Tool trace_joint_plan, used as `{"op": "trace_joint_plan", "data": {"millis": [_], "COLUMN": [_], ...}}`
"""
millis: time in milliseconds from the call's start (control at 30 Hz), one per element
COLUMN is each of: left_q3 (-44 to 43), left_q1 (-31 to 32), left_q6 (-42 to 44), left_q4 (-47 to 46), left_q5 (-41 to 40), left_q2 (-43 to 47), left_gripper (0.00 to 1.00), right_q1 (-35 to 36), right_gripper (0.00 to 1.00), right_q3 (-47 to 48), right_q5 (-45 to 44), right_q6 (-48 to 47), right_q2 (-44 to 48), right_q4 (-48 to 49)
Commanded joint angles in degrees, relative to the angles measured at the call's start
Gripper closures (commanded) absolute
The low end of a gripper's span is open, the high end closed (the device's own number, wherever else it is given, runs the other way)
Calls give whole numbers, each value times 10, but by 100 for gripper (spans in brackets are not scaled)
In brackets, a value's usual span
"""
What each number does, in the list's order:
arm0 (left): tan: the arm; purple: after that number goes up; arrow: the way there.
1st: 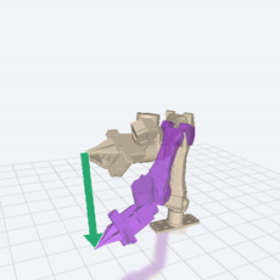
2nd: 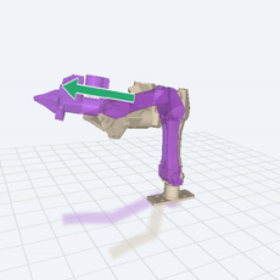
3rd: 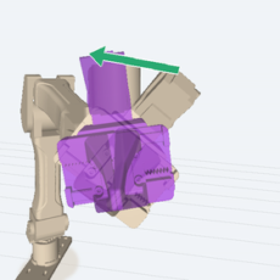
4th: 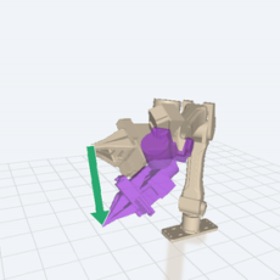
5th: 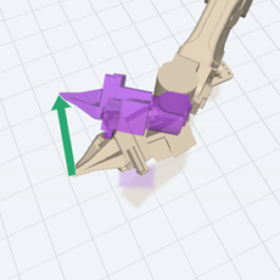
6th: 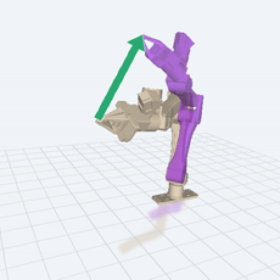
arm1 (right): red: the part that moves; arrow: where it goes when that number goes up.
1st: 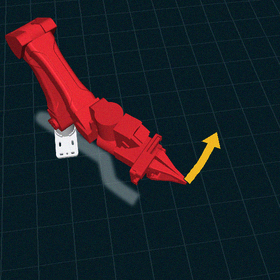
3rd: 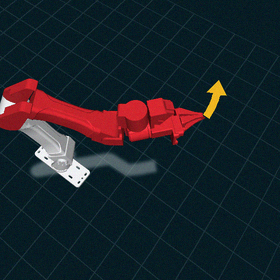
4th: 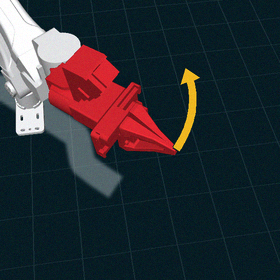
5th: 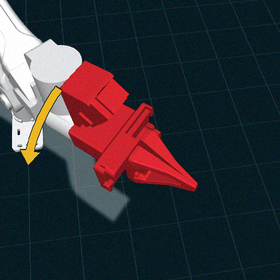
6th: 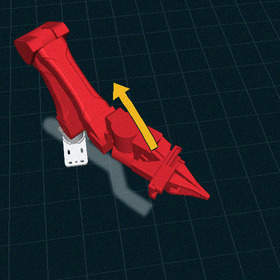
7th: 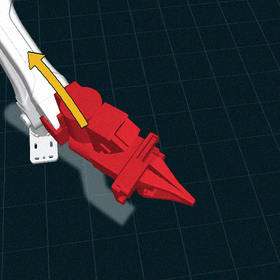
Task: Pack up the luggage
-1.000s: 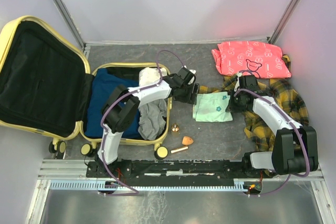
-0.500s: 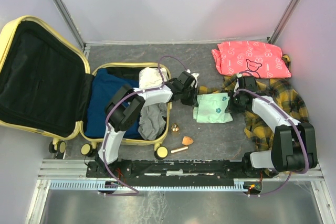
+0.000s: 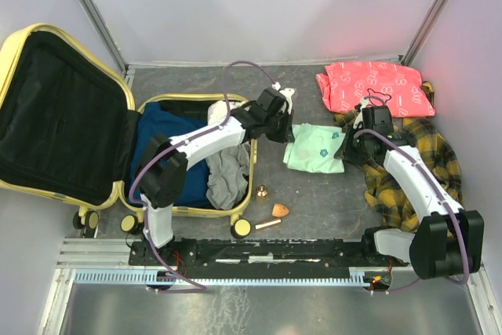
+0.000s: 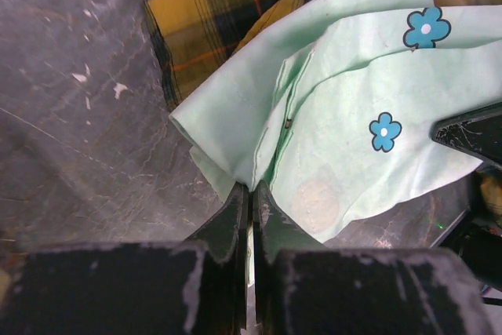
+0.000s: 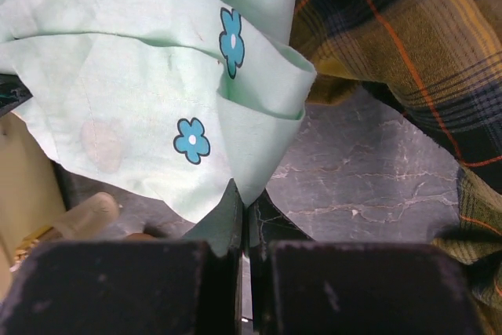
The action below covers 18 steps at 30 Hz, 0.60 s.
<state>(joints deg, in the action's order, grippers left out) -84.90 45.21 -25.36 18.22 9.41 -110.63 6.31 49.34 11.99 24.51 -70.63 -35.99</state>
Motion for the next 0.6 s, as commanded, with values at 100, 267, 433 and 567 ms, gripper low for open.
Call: {"op": "trace_joint_plan", "data": {"millis": [100, 267, 433, 567], "left_q3": [-65, -117, -121, -113], "left_q1": [-33, -63, -105, -153], "left_q6": [79, 97, 99, 109], "left_q4": [56, 97, 107, 138], "left_q5": [-12, 12, 34, 41], "left_q2": [55, 53, 88, 121], "left_gripper": [97, 97, 97, 97], "right_q1": [8, 17, 59, 110], "right_gripper": [99, 98, 98, 98], "right_q3": [82, 132, 187, 220], "right_q5": [3, 16, 20, 12], "right_q6": [20, 38, 74, 89], "right_q2": [25, 1, -20, -55], "right_q4": [-3, 25, 63, 104]}}
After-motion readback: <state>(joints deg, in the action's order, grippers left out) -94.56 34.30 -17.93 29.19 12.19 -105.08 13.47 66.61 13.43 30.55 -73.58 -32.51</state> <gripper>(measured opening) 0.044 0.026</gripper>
